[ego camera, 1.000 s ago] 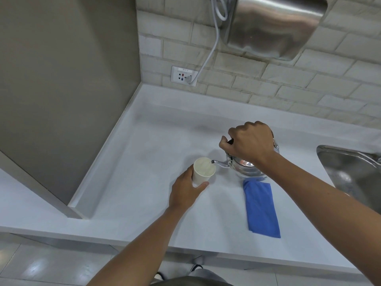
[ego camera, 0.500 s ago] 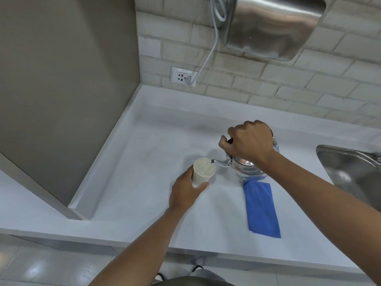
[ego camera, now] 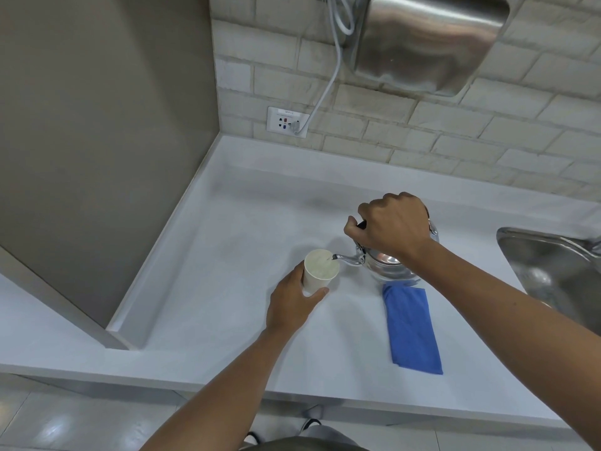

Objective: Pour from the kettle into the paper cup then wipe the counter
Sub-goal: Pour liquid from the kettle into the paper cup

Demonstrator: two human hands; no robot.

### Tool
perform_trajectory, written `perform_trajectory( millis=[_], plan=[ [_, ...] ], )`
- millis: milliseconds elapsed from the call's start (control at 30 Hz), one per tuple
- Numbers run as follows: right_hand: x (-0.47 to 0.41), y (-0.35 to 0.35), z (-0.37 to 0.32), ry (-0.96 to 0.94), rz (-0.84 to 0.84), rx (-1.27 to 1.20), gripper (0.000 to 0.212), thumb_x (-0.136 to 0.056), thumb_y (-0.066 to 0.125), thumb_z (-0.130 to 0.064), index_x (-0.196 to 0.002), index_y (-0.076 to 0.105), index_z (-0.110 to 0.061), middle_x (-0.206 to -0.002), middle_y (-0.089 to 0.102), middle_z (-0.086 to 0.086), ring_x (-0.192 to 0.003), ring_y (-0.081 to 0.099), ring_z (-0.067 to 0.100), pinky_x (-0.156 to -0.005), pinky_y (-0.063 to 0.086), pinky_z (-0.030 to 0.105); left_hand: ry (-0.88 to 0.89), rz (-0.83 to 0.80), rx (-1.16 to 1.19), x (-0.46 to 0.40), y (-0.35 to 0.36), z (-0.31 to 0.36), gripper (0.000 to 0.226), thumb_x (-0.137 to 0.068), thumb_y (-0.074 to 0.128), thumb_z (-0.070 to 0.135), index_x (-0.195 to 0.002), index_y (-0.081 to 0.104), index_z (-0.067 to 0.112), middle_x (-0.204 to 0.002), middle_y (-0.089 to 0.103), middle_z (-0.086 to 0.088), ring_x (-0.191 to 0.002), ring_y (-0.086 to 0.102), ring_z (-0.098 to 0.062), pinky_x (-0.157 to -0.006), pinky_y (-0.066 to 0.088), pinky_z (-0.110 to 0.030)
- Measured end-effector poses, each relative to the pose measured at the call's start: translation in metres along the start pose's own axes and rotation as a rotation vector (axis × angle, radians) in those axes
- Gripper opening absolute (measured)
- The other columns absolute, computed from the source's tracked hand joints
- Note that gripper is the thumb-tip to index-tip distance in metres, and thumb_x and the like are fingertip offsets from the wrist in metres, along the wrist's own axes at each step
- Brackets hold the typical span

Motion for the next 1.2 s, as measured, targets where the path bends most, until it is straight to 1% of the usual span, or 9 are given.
perform_trajectory(
  millis=[233, 433, 533, 600, 867, 1033, 1200],
  plan=[
    [0.0008, -0.0015, 0.0005, -0.003, -0.007, 0.000, 0.042, -0.076, 0.051, -0.036, -0.045, 0.033, -0.015, -0.039, 0.021, -0.002, -0.038, 0.018, 0.021, -0.051, 0.018, 0.023, -0.001, -0.008, -0.005, -0.0006, 0.0007, -0.0014, 0.068, -0.071, 0.074, 0.066, -0.130, 0.050, 0.044, -0.116, 0.067, 0.021, -0.100, 0.060, -0.004, -0.079, 0.046, -0.023],
    [0.0009, 0.0002, 0.0008, -0.007, -0.027, 0.009, 0.042, -0.077, 0.052, -0.036, -0.045, 0.034, -0.015, -0.039, 0.025, -0.002, -0.038, 0.019, 0.021, -0.052, 0.018, 0.023, 0.000, -0.012, -0.002, -0.0007, 0.0009, -0.0011, 0.068, -0.070, 0.073, 0.067, -0.130, 0.050, 0.045, -0.113, 0.066, 0.025, -0.097, 0.057, 0.000, -0.076, 0.041, -0.016],
    [0.0001, 0.0003, 0.0003, -0.008, -0.023, -0.003, 0.042, -0.076, 0.052, -0.036, -0.045, 0.033, -0.015, -0.039, 0.024, -0.001, -0.038, 0.019, 0.022, -0.051, 0.019, 0.023, 0.001, -0.006, 0.010, -0.0006, -0.0001, -0.0001, 0.068, -0.069, 0.072, 0.068, -0.129, 0.050, 0.046, -0.112, 0.066, 0.024, -0.095, 0.057, 0.000, -0.074, 0.040, -0.012],
    [-0.0008, -0.0004, 0.0000, -0.007, -0.018, -0.012, 0.042, -0.076, 0.052, -0.036, -0.045, 0.032, -0.015, -0.039, 0.022, -0.002, -0.038, 0.019, 0.021, -0.051, 0.019, 0.023, 0.003, -0.006, 0.010, -0.0011, 0.0000, 0.0001, 0.068, -0.069, 0.072, 0.068, -0.129, 0.050, 0.045, -0.114, 0.067, 0.023, -0.097, 0.059, -0.001, -0.075, 0.041, -0.015],
    [-0.0025, -0.0022, -0.0018, -0.015, -0.008, -0.015, 0.041, -0.076, 0.050, -0.035, -0.045, 0.030, -0.016, -0.039, 0.021, -0.001, -0.038, 0.018, 0.021, -0.051, 0.018, 0.022, -0.002, -0.007, -0.019, -0.0012, 0.0000, -0.0007, 0.067, -0.070, 0.075, 0.064, -0.129, 0.050, 0.045, -0.114, 0.067, 0.023, -0.098, 0.059, -0.001, -0.077, 0.042, -0.017],
    [-0.0019, -0.0005, -0.0026, -0.020, -0.024, 0.000, 0.041, -0.076, 0.051, -0.036, -0.044, 0.035, -0.015, -0.039, 0.025, -0.001, -0.038, 0.019, 0.021, -0.051, 0.020, 0.022, -0.004, -0.010, -0.025, -0.0013, 0.0008, -0.0012, 0.067, -0.071, 0.076, 0.061, -0.130, 0.052, 0.041, -0.114, 0.068, 0.020, -0.100, 0.061, -0.004, -0.078, 0.044, -0.020],
    [0.0003, 0.0017, -0.0042, -0.018, -0.026, 0.003, 0.042, -0.076, 0.052, -0.036, -0.044, 0.035, -0.015, -0.039, 0.025, -0.002, -0.038, 0.020, 0.021, -0.051, 0.020, 0.023, 0.006, -0.009, -0.025, -0.0020, 0.0006, -0.0021, 0.067, -0.072, 0.078, 0.060, -0.131, 0.053, 0.040, -0.116, 0.068, 0.020, -0.102, 0.061, -0.005, -0.080, 0.044, -0.021]
  ],
)
Point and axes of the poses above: each hand's wrist, its own x-axis away from the middle knuckle, its own y-axis out of the palm, z = x × y, the point moved 5 cm from there along -x, towards the middle knuckle
